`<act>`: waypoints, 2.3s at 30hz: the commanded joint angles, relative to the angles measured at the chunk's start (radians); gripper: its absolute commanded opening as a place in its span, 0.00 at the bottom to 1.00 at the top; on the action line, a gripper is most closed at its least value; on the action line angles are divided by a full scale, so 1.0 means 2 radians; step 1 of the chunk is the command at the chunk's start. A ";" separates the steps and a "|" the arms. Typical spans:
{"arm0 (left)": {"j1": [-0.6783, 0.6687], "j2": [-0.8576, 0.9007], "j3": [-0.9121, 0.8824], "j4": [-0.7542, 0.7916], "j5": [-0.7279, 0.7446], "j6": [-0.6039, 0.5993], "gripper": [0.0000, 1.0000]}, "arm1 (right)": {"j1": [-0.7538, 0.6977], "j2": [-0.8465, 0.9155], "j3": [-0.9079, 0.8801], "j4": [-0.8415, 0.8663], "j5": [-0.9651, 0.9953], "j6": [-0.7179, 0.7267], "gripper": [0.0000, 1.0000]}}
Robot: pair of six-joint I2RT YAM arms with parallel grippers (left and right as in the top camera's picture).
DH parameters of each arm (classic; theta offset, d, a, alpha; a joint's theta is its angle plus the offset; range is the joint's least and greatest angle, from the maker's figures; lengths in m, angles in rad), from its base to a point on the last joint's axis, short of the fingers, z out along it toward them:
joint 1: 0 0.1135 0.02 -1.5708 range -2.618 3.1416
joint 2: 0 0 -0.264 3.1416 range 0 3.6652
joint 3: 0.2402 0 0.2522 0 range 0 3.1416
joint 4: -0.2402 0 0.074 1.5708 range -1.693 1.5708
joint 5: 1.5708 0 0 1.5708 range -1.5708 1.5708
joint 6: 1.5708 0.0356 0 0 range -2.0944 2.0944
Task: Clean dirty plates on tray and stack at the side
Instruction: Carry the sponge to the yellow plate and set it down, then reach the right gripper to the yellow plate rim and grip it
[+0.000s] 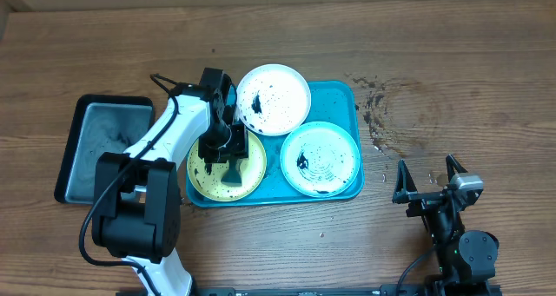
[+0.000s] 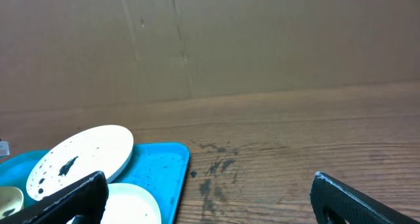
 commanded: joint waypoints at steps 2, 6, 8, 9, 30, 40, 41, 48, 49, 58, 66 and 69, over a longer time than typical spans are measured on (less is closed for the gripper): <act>0.020 -0.008 0.038 -0.022 -0.013 -0.001 0.50 | 0.002 -0.004 -0.005 0.003 0.005 0.000 1.00; 0.051 -0.008 0.141 -0.106 -0.011 -0.001 0.41 | 0.002 -0.004 -0.005 0.003 0.005 0.000 1.00; 0.066 -0.008 0.202 -0.152 -0.005 -0.001 0.40 | 0.002 -0.004 -0.005 0.003 0.005 0.000 1.00; 0.074 -0.009 0.235 -0.176 0.000 0.000 0.40 | 0.002 -0.004 -0.005 0.003 0.005 0.000 1.00; 0.103 -0.019 0.246 -0.227 -0.013 -0.015 1.00 | 0.002 -0.004 -0.005 0.111 -0.056 0.042 1.00; 0.103 -0.019 0.243 -0.229 -0.009 -0.015 1.00 | 0.002 -0.004 0.009 0.392 -0.228 0.225 1.00; 0.103 -0.019 0.243 -0.230 -0.009 -0.015 1.00 | 0.002 -0.002 0.033 0.378 -0.220 0.224 1.00; 0.103 -0.019 0.243 -0.229 -0.009 -0.015 1.00 | 0.001 0.165 0.323 -0.059 -0.253 0.050 1.00; 0.103 -0.019 0.243 -0.229 -0.009 -0.015 1.00 | 0.001 0.216 0.382 -0.138 -0.255 0.034 1.00; 0.103 -0.019 0.243 -0.230 -0.009 -0.015 1.00 | 0.011 0.587 0.717 -0.288 -0.615 0.109 0.82; 0.103 -0.019 0.243 -0.240 -0.009 -0.015 1.00 | 0.180 0.705 0.734 -0.358 -0.158 0.213 0.70; 0.103 -0.019 0.243 -0.240 -0.009 -0.015 1.00 | 0.242 0.760 0.734 -0.369 -0.084 0.244 0.69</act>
